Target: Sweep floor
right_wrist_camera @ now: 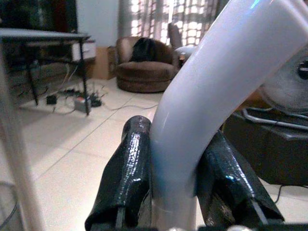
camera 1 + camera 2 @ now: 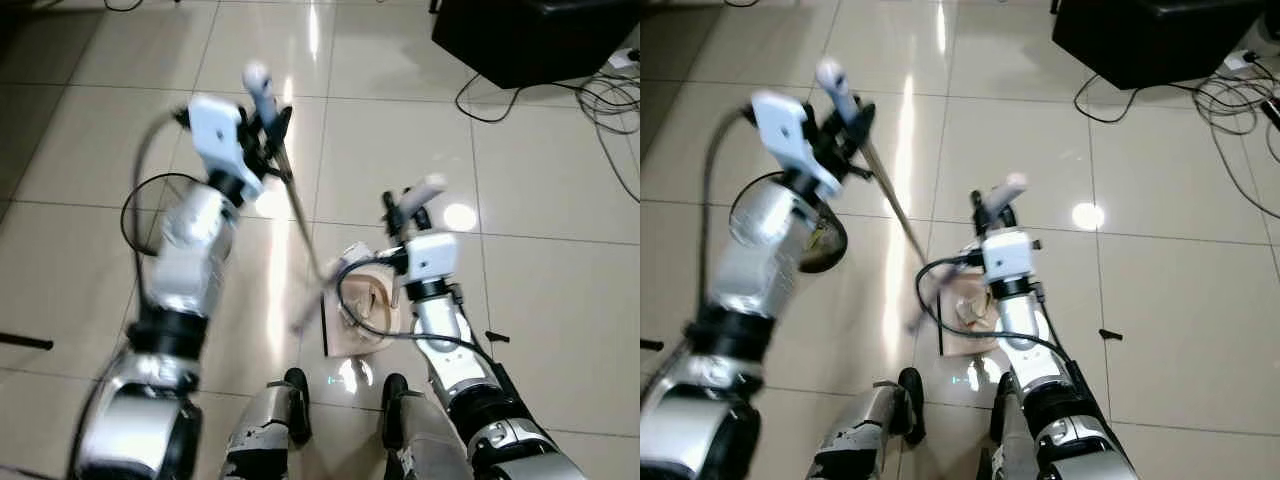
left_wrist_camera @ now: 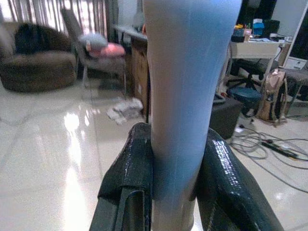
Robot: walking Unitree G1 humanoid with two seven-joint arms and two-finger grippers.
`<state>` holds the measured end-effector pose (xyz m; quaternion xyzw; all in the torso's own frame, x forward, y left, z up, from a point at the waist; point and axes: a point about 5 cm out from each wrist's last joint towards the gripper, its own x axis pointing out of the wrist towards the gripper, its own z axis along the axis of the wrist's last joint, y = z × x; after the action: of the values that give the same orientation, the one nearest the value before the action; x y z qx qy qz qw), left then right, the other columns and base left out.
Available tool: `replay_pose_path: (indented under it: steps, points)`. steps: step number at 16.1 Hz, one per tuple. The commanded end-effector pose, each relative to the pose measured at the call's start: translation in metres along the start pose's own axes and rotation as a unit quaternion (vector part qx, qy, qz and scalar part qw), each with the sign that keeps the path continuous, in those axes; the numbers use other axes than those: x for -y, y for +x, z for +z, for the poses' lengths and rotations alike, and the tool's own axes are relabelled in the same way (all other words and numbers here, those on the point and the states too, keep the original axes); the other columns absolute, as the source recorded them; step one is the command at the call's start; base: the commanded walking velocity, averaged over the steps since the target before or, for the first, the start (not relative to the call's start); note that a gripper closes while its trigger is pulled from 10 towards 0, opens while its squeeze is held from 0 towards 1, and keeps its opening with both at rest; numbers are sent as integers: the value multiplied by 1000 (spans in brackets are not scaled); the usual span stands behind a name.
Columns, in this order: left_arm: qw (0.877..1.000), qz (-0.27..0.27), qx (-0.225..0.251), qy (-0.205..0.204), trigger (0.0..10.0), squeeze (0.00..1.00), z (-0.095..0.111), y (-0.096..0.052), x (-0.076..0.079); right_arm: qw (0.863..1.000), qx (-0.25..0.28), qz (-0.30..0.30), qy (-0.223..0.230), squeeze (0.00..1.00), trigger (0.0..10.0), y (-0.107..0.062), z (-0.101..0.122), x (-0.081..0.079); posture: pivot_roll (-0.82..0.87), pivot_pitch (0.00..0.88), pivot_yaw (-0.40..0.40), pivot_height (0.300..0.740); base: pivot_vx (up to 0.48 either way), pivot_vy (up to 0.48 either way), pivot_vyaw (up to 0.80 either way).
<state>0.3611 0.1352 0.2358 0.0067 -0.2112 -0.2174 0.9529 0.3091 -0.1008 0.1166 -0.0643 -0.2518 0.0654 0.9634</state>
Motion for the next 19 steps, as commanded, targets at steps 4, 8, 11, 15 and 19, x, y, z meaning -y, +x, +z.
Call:
replay_pose_path:
  steps: [4,8,11,15,19]
  points:
    - [999,-1,7,39,10000,0,9,-5,-24,999,29,-27,6,0,10000,0,10,13,156,266,68,740,0,0,0]
    - [995,34,-77,48,10000,0,-31,-46,-40,996,45,-71,4,0,10000,16,40,42,75,217,61,740,0,0,0]
    - [991,107,-77,17,10000,0,-45,-70,-39,994,32,-102,11,0,10000,34,68,65,32,172,46,740,0,0,0]
    - [984,136,-112,36,10000,0,-55,-94,-32,992,32,-113,56,0,10000,66,117,96,3,129,25,740,0,0,0]
    - [980,141,-125,58,10000,0,-50,-116,-24,990,40,-103,92,0,10000,83,149,109,3,96,14,740,0,0,400]
